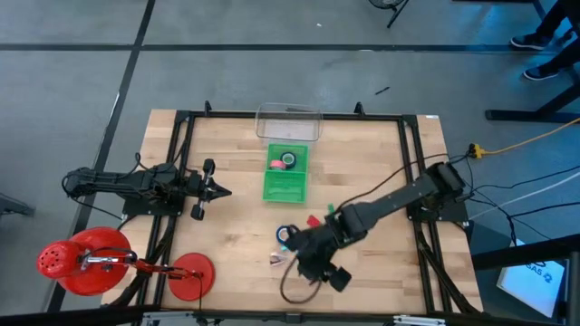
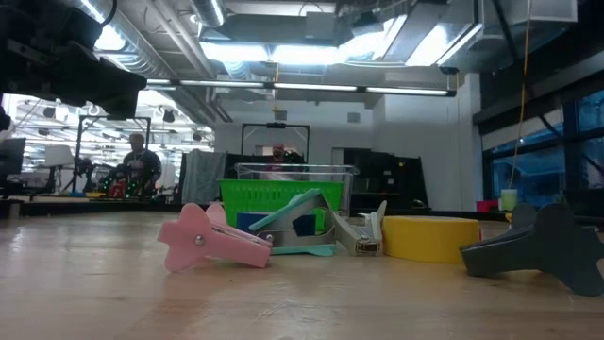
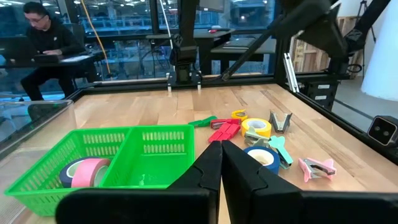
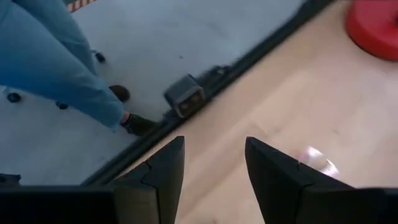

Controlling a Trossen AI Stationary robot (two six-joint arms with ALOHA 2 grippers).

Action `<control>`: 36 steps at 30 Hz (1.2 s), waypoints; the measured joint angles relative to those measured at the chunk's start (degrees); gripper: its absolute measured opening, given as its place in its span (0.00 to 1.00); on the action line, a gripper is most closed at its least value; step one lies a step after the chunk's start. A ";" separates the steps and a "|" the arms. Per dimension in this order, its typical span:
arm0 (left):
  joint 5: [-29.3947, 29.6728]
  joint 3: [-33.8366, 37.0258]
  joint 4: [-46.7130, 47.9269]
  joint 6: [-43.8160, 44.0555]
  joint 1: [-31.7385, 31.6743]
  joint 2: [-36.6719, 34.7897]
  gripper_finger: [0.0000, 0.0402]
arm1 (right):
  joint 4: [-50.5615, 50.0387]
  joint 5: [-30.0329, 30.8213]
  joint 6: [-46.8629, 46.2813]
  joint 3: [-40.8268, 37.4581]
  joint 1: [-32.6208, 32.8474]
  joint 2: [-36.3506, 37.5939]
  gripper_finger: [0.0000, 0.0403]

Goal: Pick and place Stapler, Stapler remover, tape
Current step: Put the yellow tape into the top green bin

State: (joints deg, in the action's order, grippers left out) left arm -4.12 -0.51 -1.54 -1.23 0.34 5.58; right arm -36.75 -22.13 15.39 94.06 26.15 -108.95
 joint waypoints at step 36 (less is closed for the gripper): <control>0.00 0.00 0.00 0.00 0.00 0.00 0.01 | 7.68 31.81 -34.12 -22.99 3.22 -0.09 0.42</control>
State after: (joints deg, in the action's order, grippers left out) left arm -4.12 -0.51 -1.54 -1.23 0.34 5.58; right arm -29.07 9.67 -18.72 71.07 29.37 -109.03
